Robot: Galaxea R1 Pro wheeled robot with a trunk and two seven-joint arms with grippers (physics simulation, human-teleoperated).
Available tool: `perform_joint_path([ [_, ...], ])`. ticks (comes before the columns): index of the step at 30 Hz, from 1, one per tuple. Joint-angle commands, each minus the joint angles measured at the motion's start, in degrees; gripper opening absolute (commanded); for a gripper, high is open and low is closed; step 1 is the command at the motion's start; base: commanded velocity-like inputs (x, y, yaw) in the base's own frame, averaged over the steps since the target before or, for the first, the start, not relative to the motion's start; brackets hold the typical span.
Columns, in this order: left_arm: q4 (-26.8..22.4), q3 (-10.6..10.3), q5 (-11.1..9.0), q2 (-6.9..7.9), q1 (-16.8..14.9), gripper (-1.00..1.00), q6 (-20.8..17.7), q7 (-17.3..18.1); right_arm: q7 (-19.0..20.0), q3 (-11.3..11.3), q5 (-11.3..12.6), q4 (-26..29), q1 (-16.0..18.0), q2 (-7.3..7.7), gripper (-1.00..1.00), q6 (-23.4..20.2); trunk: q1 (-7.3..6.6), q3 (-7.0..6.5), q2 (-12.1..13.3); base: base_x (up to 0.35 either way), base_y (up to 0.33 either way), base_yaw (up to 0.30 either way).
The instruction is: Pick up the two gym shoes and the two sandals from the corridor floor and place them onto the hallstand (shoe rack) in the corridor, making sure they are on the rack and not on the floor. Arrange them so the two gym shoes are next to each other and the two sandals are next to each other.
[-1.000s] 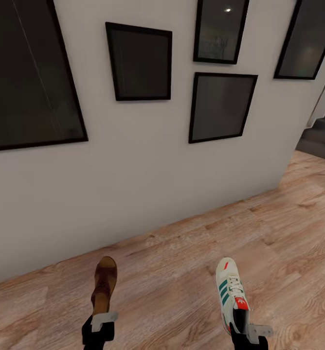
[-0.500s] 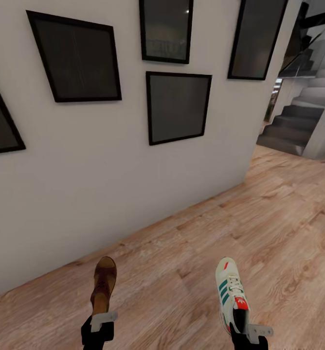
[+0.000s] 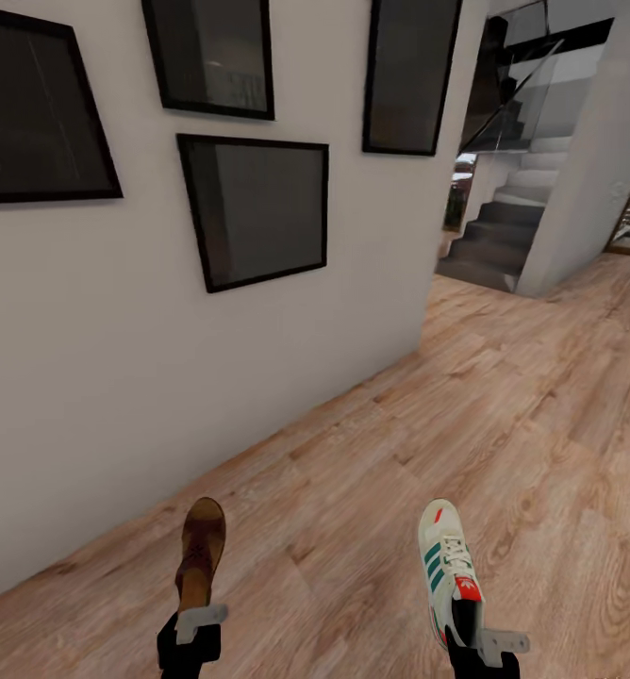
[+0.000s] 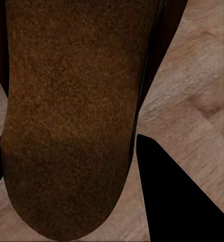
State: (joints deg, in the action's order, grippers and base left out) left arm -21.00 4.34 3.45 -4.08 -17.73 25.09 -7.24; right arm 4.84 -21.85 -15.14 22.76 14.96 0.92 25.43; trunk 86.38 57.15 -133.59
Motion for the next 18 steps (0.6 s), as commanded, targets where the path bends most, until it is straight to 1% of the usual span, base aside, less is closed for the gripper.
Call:
perform_joint_path([
  [1, 0.0, 0.41, 0.59, -0.05, -0.02, -1.0, 0.14, -0.06, 0.43, -0.47, -0.24, -0.06, 0.07, -0.04, -1.0, 0.23, 0.02, 0.05, -0.02, 0.274, -0.157, -0.3],
  [18, 0.0, 0.58, 0.5, 0.02, -0.02, -1.0, 0.14, -0.06, 0.43, -0.47, -0.24, -0.08, 0.07, -0.04, -1.0, 0.23, 0.02, 0.05, -0.02, 0.302, -0.107, -0.3],
])
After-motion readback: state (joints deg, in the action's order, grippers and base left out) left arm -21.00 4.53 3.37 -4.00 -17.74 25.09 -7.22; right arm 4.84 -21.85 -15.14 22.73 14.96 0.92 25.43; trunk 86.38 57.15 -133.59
